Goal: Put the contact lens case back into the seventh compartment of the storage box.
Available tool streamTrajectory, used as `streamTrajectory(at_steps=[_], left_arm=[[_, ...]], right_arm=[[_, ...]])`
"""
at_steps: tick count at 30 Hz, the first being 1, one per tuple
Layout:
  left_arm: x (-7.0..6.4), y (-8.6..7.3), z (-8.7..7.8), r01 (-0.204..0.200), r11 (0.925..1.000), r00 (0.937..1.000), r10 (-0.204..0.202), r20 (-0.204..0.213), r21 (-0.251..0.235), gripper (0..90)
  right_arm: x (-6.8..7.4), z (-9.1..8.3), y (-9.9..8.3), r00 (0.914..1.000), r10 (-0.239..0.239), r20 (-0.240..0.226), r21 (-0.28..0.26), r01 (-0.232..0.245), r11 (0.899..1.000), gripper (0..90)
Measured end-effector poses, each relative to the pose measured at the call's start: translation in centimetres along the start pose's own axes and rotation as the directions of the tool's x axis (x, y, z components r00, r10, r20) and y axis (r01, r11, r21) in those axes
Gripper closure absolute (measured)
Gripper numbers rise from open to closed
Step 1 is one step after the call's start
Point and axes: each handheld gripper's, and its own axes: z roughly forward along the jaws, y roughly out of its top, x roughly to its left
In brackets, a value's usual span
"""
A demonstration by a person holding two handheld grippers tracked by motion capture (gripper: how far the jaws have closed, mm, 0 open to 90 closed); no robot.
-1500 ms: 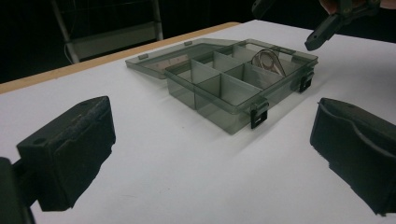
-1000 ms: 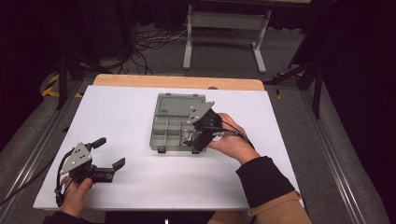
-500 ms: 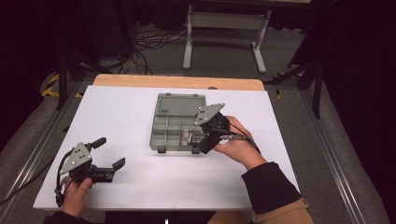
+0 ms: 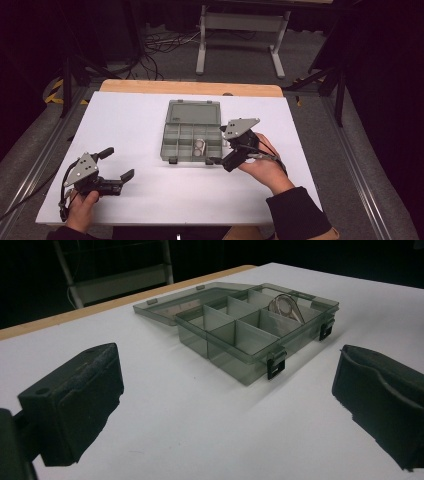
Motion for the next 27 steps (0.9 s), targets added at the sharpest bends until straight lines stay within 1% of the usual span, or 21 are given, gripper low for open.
streamTrajectory(at_steps=[2, 10, 15, 16, 19, 22, 27], left_arm=[[0.0, 0.0, 0.0, 0.0, 1.0, 1.0, 0.0, 0.0, 0.0, 0.9], [0.0, 0.0, 0.0, 0.0, 1.0, 1.0, 0.0, -0.004, 0.002, 0.9], [0.0, 0.0, 0.0, -0.001, 1.0, 1.0, 0.001, -0.002, -0.001, 0.9], [0.0, 0.0, 0.0, -0.001, 1.0, 1.0, 0.001, -0.002, -0.001, 0.9], [0.0, 0.0, 0.0, 0.0, 1.0, 1.0, 0.0, -0.003, 0.001, 0.9], [0.0, 0.0, 0.0, 0.0, 1.0, 1.0, 0.0, -0.001, -0.001, 0.9], [0.0, 0.0, 0.0, -0.001, 1.0, 1.0, 0.001, 0.002, -0.003, 0.9]], right_arm=[[0.2, -0.4, -0.4, 0.9999, 0.013, 0.003, -0.024, -0.013, 1.0, 1.3], [1.2, -1.4, -2.1, 0.9984, 0.047, 0.03, -0.058, -0.045, 0.997, 1.3], [1.7, -1.9, -3.5, 0.996, 0.079, 0.042, -0.091, -0.074, 0.993, 1.3], [1.7, -1.9, -3.5, 0.996, 0.079, 0.042, -0.091, -0.074, 0.993, 1.3], [1.9, -2.2, -4.4, 0.9934, 0.103, 0.05, -0.121, -0.096, 0.988, 1.3], [2.3, -2.5, -5.2, 0.9911, 0.114, 0.07, -0.141, -0.103, 0.985, 1.1], [2.7, -3.0, -6.7, 0.9844, 0.159, 0.075, -0.192, -0.142, 0.971, 1.0]])
